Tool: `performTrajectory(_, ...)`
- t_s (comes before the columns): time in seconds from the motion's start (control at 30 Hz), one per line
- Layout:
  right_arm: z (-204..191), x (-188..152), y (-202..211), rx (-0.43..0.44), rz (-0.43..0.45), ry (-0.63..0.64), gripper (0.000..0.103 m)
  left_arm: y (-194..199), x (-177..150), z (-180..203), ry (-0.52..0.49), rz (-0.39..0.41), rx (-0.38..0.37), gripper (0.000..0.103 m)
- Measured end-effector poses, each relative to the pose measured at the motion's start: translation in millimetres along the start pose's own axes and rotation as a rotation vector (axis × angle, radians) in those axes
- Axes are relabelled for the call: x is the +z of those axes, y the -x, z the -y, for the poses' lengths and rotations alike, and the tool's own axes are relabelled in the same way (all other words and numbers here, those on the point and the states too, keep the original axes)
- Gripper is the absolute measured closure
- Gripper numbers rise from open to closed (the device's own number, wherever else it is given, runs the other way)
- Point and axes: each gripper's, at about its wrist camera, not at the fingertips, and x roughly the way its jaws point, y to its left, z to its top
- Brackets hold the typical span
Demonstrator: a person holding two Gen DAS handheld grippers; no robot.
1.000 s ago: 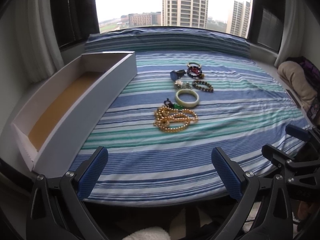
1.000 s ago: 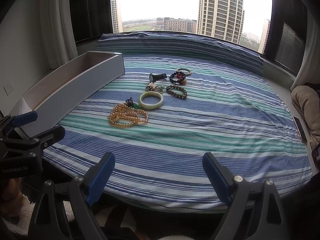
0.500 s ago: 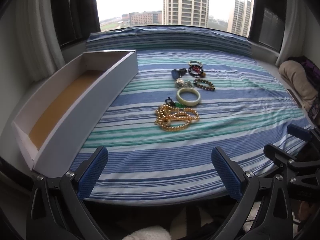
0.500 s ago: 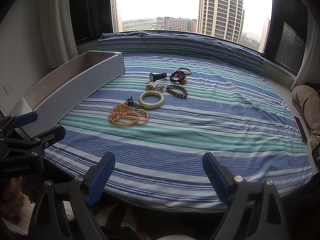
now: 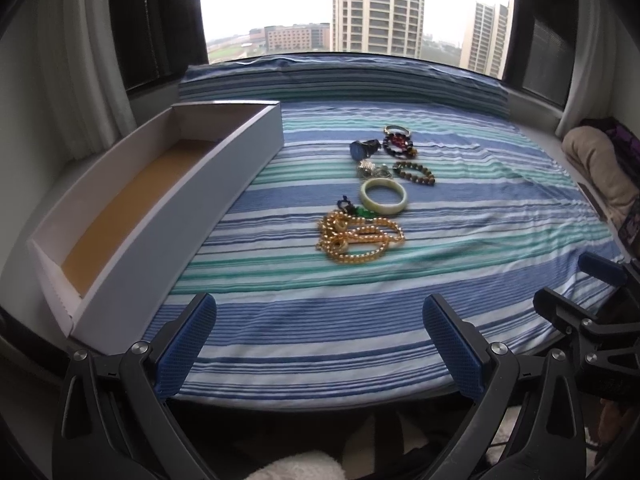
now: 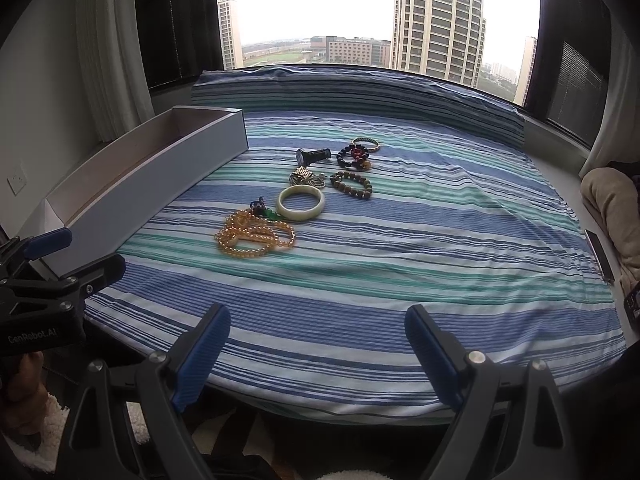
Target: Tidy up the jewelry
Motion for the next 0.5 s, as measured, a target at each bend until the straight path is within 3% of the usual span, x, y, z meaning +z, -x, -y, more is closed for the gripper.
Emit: performTrajectory(0.5, -0.2, 0.1, -2.4, 0.006, -0.007, 0.002, 0.012, -3.3, -1.2, 2.8, -0.008, -0.010, -0.002, 0.001)
